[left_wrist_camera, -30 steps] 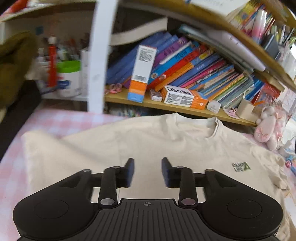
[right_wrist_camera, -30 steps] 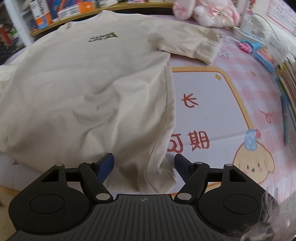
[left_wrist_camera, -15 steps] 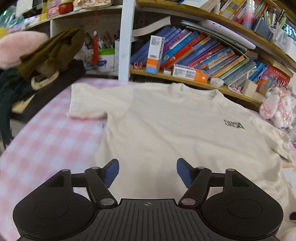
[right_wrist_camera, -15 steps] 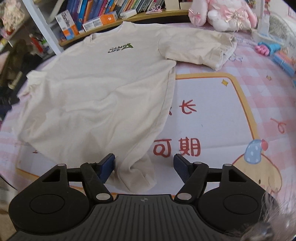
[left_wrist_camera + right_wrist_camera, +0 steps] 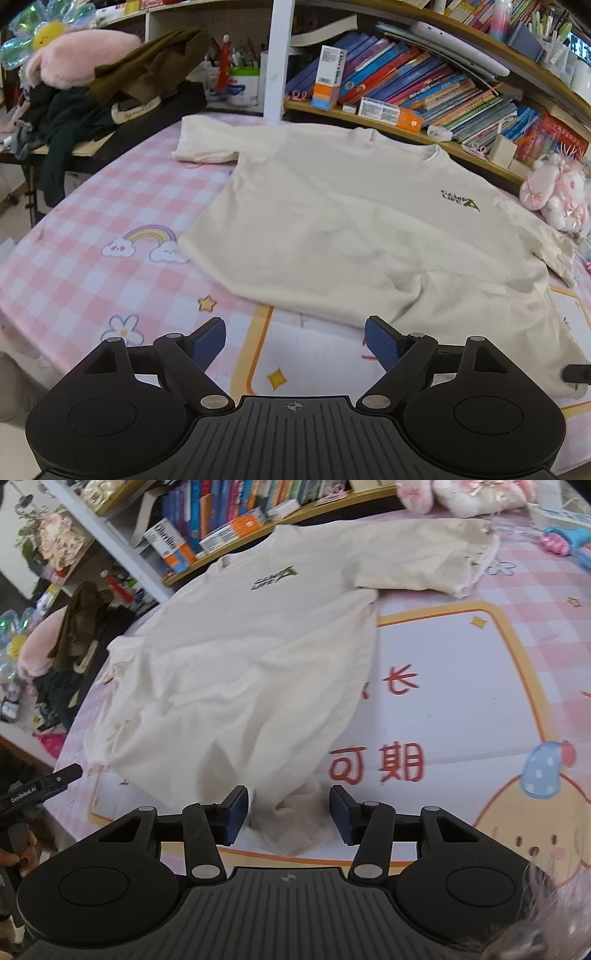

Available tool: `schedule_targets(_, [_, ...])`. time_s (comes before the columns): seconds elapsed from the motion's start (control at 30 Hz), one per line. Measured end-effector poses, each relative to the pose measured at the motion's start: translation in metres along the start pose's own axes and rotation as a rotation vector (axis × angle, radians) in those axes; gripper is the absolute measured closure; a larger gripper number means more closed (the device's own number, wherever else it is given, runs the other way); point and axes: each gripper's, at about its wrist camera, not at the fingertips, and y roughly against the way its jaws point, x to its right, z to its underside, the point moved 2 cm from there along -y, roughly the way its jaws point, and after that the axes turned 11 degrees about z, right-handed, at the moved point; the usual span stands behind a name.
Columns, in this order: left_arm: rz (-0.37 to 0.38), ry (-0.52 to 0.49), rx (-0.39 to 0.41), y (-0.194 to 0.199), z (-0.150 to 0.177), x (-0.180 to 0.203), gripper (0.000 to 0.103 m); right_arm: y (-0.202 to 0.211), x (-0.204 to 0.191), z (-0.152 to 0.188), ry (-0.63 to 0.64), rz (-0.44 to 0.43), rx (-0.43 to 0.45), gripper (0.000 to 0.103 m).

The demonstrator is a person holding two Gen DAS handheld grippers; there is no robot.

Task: Fold clothes
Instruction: 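Grasp the T-shirt side edge with the right tool and fold it inward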

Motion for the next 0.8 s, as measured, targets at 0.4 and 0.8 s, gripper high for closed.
schedule_targets(0.4, [-0.042,0.017,-0.006,0.010,0.007,-0.011,0.018,0.018,-0.019,0.007,0.224,-0.052,0.051,0.053])
schedule_targets(0.8, [-0.033,-0.001,-0.022,0.010,0.008,-0.013,0.018,0.010,-0.056,0.040,0.704,0.077,0.108,0.057])
